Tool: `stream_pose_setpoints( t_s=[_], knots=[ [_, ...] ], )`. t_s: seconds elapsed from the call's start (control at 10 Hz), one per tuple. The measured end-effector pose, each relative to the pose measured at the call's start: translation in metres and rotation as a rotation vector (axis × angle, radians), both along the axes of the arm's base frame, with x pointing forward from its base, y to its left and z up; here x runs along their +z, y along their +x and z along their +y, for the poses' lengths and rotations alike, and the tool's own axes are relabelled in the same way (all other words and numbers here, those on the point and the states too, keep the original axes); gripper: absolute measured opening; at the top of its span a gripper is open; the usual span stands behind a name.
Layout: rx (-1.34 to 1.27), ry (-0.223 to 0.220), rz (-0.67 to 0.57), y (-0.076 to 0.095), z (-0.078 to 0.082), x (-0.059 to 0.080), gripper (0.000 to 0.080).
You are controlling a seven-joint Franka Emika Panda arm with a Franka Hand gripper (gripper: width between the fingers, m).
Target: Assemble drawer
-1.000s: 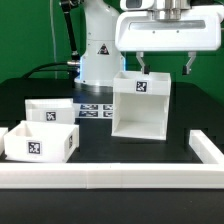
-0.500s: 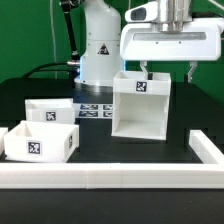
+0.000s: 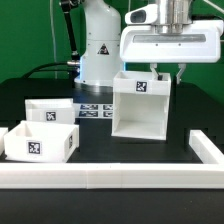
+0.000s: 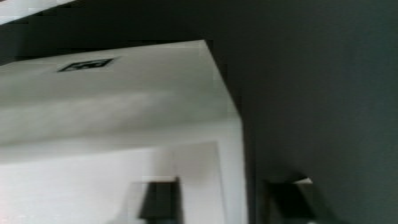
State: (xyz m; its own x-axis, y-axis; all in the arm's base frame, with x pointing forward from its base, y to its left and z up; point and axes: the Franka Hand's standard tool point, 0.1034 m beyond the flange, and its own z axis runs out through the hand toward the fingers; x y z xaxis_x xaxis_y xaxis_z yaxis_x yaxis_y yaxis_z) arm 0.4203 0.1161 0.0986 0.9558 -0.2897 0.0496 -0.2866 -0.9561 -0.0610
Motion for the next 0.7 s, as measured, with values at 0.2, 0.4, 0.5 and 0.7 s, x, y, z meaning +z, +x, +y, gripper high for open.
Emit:
stream_pose_setpoints(
  t_s=[0.2, 0.4, 0.5, 0.7],
  knots=[
    [0.022, -0.001, -0.003, 0.0007, -0.0006, 0.0004, 0.0036],
    [0.023, -0.001, -0.002, 0.0006, -0.0005, 0.0003, 0.0036],
    [0.024, -0.001, -0.002, 0.0006, -0.0005, 0.0003, 0.0036],
    [0.024, -0.001, -0.003, 0.0006, -0.0005, 0.0003, 0.0036]
  ],
)
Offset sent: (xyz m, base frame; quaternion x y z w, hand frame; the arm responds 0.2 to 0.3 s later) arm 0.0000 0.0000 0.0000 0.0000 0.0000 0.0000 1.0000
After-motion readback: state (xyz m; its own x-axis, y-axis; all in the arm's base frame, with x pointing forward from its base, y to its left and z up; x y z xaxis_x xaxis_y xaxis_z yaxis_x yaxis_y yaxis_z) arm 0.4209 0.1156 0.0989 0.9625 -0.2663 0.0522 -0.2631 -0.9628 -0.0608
